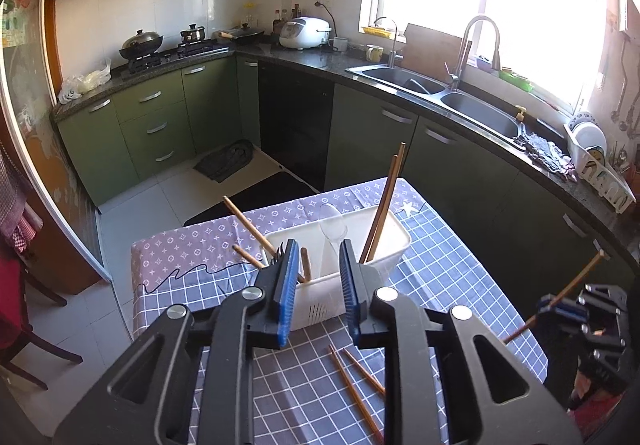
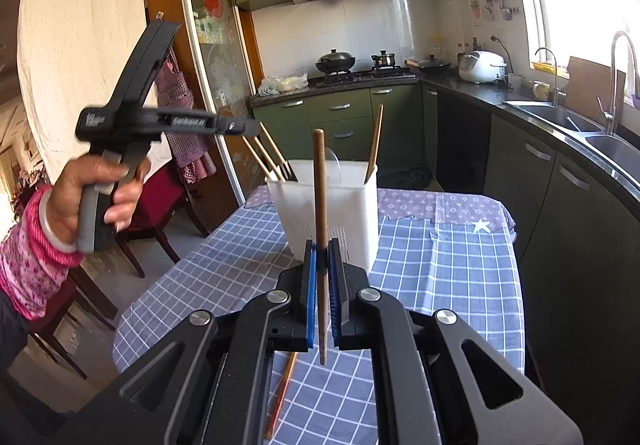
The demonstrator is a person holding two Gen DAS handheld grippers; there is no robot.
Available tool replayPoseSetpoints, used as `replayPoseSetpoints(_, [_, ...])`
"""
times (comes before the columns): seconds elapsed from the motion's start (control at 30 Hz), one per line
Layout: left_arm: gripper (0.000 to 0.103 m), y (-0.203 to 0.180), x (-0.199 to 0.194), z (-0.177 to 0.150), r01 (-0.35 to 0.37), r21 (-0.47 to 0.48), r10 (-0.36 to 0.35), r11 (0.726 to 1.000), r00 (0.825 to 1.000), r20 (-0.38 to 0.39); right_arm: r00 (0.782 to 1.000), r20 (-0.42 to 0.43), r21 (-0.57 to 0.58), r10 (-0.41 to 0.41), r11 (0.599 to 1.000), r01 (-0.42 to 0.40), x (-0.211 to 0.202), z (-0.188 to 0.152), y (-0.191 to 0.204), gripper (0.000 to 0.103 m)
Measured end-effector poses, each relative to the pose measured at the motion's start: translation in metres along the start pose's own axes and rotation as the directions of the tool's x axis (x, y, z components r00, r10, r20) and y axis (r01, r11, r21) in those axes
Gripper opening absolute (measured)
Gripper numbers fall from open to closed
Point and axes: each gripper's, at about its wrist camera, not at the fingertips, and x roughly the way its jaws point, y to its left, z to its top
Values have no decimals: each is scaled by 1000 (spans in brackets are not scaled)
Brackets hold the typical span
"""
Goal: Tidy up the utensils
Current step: 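Lower the right gripper's chopstick into the holder and open the right gripper, then move the left gripper back toward the last two wooden chopsticks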
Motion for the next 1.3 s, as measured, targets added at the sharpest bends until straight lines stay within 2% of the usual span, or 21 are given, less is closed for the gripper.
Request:
replayPoseSetpoints(0.23, [21,4,-54,-16,0,-7,1,1000,997,79,991,133,56,-4,998,-4,13,86,-8,7])
replayPoseSetpoints(0.3, [26,4,-64,-27,1,-15,0,1000,997,81,987,159,63,-11,998,1,20,109,-10,7])
replayPoseSetpoints(0.37, [37,3,-70,-42,12,-25,-10,1000,997,73,984,178,77,-22,997,8,30,127,-12,7])
replayPoseSetpoints(0.53, [43,2,-78,-81,-33,-28,35,999,998,57,988,136,83,-75,995,64,71,150,-18,7])
replayPoseSetpoints(0.63, [60,2,-81,-99,-91,-33,93,995,993,78,993,68,78,-96,993,91,101,140,-20,7])
replayPoseSetpoints(0.77, [60,-3,-74,-110,-131,-16,132,991,988,82,994,-13,79,-108,991,109,135,116,-26,7])
replayPoseSetpoints(0.87, [60,-7,-65,-111,-115,-16,115,993,992,60,992,-47,68,-119,990,122,148,102,-28,8])
replayPoseSetpoints(0.9, [60,-7,-62,-112,-108,-19,109,994,993,55,991,-52,59,-123,990,126,150,99,-28,8])
replayPoseSetpoints(0.93, [60,-8,-60,-112,-104,-21,105,994,993,50,991,-53,49,-127,990,129,150,97,-26,14])
replayPoseSetpoints(0.97, [60,-9,-57,-112,-100,-21,100,995,994,44,990,-48,43,-132,990,134,147,96,-25,20])
replayPoseSetpoints(1.07, [60,-12,-47,-113,-78,-28,79,997,997,13,991,-9,24,-132,991,132,126,90,-15,20])
replayPoseSetpoints(1.17, [60,-13,-29,-117,-40,-53,37,998,998,-55,990,20,-7,-141,990,141,95,74,-7,22])
replayPoseSetpoints(1.3, [60,-15,0,-127,-2,-89,-12,996,988,-153,988,-17,-39,-156,987,155,65,30,-2,25])
